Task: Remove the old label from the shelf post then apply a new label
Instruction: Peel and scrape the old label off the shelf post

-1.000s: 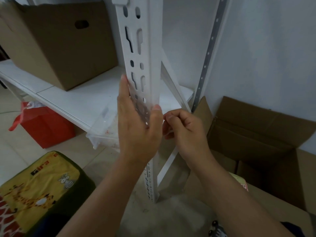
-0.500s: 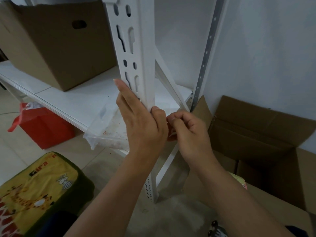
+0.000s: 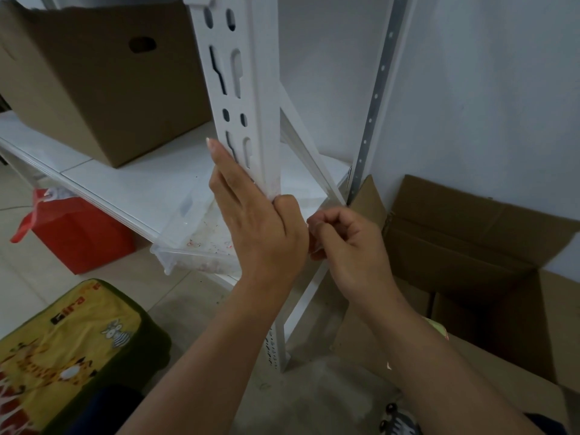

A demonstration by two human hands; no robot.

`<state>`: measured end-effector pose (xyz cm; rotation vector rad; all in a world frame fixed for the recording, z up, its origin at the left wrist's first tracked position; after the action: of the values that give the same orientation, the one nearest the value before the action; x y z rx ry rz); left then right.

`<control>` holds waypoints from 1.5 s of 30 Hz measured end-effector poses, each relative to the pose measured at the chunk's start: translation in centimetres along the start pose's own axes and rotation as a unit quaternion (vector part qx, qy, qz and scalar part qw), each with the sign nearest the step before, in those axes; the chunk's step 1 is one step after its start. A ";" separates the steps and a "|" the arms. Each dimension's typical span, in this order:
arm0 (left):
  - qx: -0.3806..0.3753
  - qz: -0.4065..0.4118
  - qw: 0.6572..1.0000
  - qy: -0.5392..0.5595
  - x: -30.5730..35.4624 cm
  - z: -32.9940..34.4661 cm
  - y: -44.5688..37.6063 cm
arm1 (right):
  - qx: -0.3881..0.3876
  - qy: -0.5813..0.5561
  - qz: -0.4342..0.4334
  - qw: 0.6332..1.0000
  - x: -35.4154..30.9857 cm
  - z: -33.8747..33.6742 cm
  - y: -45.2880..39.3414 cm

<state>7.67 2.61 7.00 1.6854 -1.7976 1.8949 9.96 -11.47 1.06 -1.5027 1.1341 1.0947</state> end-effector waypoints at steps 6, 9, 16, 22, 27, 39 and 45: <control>-0.016 0.012 1.000 -0.001 -0.1 0.0 0.1 | 0.039 0.021 -0.037 0.998 -0.8 -1.1 0.0; -0.026 0.015 1.000 -0.002 -0.1 0.0 0.1 | 0.045 0.025 -0.047 0.998 -1.2 -1.1 -0.2; -0.017 -0.009 1.000 -0.019 0.0 0.3 0.2 | 0.050 0.033 -0.046 0.997 -1.2 -0.7 -0.2; -0.017 -0.014 0.999 -0.028 0.0 0.2 0.1 | 0.039 0.042 -0.034 0.998 -0.7 -0.6 -0.2; -0.024 0.010 1.000 -0.010 0.0 0.2 0.1 | 0.032 0.040 -0.021 0.998 -0.3 -0.5 -0.2; -0.015 0.020 1.000 0.006 0.0 0.0 0.1 | 0.022 0.040 -0.023 0.999 -0.4 0.1 -0.3; -0.018 0.025 1.000 0.002 0.0 0.0 0.1 | 0.025 0.045 -0.021 0.998 -0.3 -0.1 -0.3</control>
<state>7.66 2.56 6.95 1.6398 -1.8785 1.8721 10.24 -11.46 1.45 -1.5424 1.1782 0.9726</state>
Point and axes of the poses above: each hand's wrist, its own y-axis away from the middle knuckle, its own z-axis out of the palm, x = y × z, the point moved 10 cm from there along -y, towards the middle knuckle, and after that the axes turned 7 degrees about -x, right-handed, at the moved point
